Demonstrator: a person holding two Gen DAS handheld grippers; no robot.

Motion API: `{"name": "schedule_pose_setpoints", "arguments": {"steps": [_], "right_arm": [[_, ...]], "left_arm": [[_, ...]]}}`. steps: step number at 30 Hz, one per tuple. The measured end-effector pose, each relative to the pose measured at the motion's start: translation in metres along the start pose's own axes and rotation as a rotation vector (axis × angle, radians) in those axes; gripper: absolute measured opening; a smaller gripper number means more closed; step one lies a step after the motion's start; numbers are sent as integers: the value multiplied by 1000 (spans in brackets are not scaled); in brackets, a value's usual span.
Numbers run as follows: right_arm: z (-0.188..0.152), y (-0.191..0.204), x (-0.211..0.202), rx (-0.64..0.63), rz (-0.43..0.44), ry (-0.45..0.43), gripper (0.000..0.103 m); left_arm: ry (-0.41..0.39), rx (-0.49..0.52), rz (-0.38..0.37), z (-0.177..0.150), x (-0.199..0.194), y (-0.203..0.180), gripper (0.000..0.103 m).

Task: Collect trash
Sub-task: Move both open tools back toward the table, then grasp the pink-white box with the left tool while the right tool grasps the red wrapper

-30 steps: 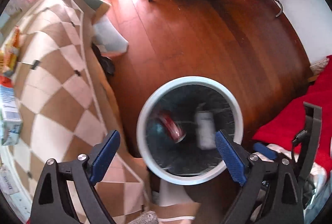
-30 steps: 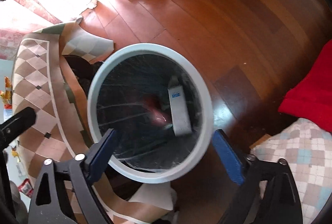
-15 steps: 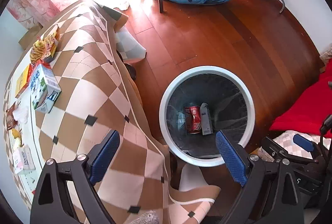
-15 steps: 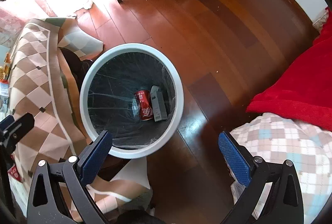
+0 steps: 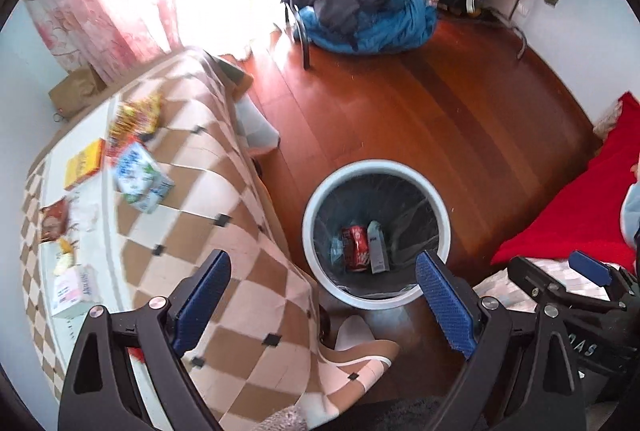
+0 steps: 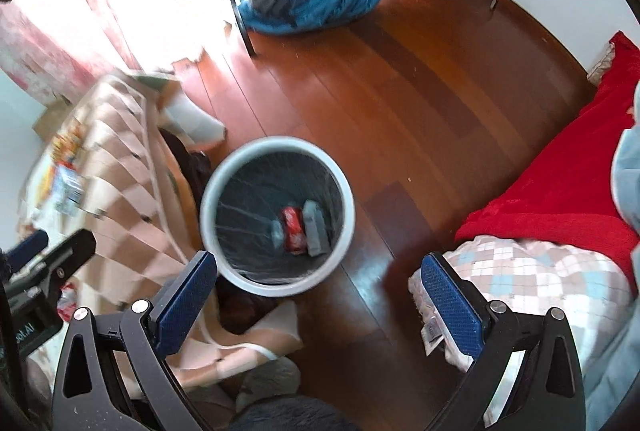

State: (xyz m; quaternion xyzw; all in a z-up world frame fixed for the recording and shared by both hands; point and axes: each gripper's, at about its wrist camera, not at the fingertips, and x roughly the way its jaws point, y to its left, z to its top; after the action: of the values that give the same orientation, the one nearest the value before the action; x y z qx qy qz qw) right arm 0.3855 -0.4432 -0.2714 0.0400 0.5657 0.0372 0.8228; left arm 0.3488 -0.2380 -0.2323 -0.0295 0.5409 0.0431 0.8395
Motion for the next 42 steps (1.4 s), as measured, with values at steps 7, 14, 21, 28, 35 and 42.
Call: {"name": "schedule_pose_setpoints", "arguments": {"steps": [7,14,21,28,35,42], "right_arm": [[-7,59,-68,-30,115,-81,103],[-61,185,-65,-216,227,3,103],[-119,297,4,-327,279,149,90],[-133,335,57,-323,251,205,55],[-109,339,58,-326,255,183,24],[-69,321,68,-261,230,225,24]], "left_arm": [[-108,-99,35,-16,-78,78,95],[-69,-250,194,-87,-85,209,95],[96,-351,300,-184,-21,301,95],[124,-247,335,-206,-1,312,95],[53,94,361,-155,-2,295,95],[113,494,254,-101,33,265,94]]}}
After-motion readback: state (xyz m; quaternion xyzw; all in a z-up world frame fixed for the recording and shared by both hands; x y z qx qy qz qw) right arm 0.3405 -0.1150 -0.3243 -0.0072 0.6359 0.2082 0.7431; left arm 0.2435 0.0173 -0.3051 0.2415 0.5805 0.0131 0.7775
